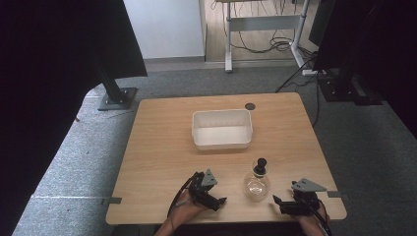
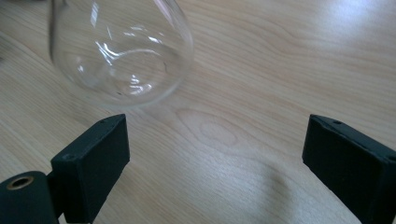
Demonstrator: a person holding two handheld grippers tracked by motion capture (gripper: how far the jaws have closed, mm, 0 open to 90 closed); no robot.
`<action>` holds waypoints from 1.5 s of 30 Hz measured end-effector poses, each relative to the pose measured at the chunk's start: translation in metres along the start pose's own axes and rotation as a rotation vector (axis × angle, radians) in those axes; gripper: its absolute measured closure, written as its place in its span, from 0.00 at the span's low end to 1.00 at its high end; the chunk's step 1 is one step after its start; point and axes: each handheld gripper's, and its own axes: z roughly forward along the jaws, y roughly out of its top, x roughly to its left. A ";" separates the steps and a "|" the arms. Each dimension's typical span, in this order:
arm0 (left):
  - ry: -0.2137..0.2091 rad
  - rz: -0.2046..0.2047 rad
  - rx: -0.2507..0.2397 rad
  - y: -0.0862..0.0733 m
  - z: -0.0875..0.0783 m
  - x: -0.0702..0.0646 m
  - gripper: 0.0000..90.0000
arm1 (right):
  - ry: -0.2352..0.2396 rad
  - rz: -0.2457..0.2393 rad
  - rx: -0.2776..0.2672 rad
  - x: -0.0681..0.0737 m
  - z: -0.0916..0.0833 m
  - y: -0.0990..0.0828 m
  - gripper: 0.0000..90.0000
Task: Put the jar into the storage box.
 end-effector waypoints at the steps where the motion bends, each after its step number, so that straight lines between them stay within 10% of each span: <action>1: 0.000 0.000 0.000 0.000 0.000 0.000 0.01 | 0.009 -0.003 -0.009 0.001 -0.001 0.003 0.08; 26: 0.006 -0.004 -0.001 0.000 0.000 0.000 0.01 | 0.103 -0.068 -0.077 0.023 -0.002 0.039 0.11; 45: 0.007 -0.004 0.000 0.000 0.000 0.000 0.01 | 0.153 -0.029 -0.127 0.032 0.015 0.067 0.37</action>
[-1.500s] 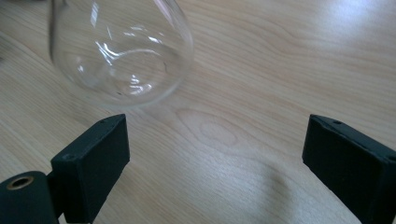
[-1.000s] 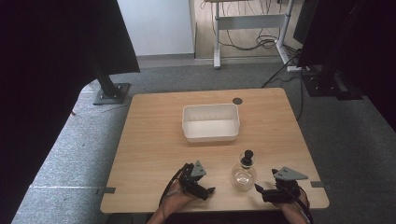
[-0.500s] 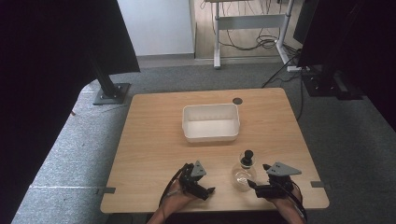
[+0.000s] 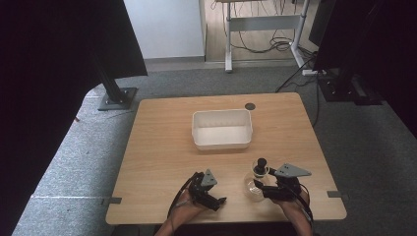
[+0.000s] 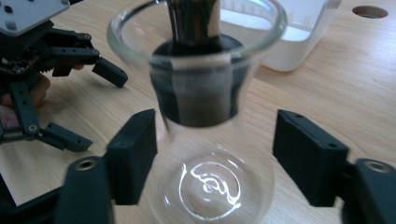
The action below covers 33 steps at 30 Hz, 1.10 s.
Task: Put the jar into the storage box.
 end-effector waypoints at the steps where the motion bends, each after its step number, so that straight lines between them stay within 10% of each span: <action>1: 0.000 0.000 0.000 0.000 0.000 0.000 0.01 | -0.002 0.000 0.000 0.001 0.001 0.001 0.39; 33: 0.001 -0.005 -0.005 0.000 0.000 0.000 0.01 | -0.042 -0.018 -0.021 0.007 0.012 0.032 0.56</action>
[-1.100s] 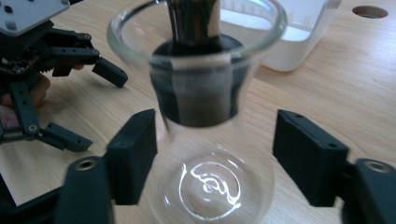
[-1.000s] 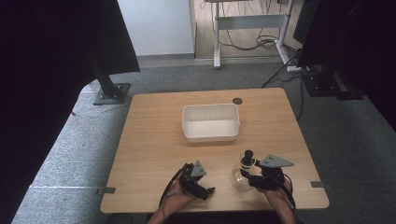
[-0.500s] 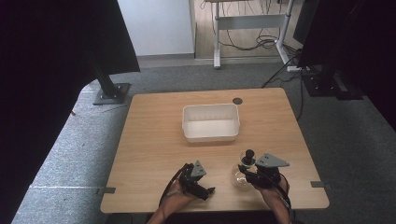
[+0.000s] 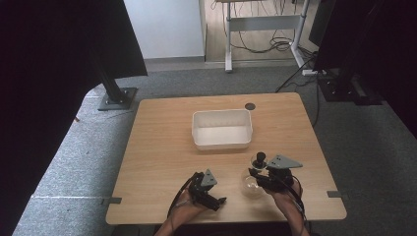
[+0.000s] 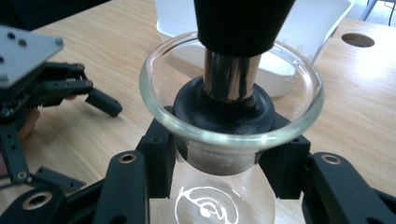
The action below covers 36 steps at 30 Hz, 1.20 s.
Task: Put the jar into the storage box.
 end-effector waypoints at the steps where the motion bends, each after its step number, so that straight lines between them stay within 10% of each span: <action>1: 0.000 0.000 0.001 0.000 0.000 0.000 0.01 | 0.005 0.005 -0.002 -0.001 0.001 0.002 0.56; 36: -0.001 0.000 -0.001 0.000 0.000 0.000 0.01 | 0.020 0.011 -0.029 -0.012 0.036 0.063 0.56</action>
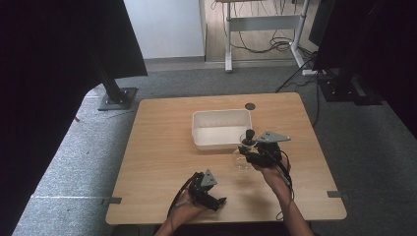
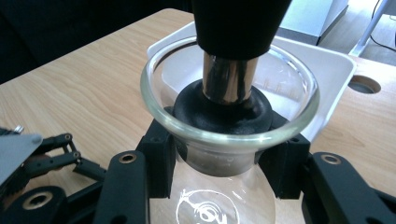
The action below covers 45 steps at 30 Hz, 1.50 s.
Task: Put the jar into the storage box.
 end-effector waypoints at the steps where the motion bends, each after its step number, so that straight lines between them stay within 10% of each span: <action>1: 0.000 0.000 0.000 0.000 0.000 0.000 0.01 | -0.001 -0.002 -0.002 0.000 0.001 0.002 0.56; 45: -0.003 0.001 0.002 0.000 0.000 0.000 0.01 | -0.033 -0.046 -0.005 -0.015 0.073 0.053 0.56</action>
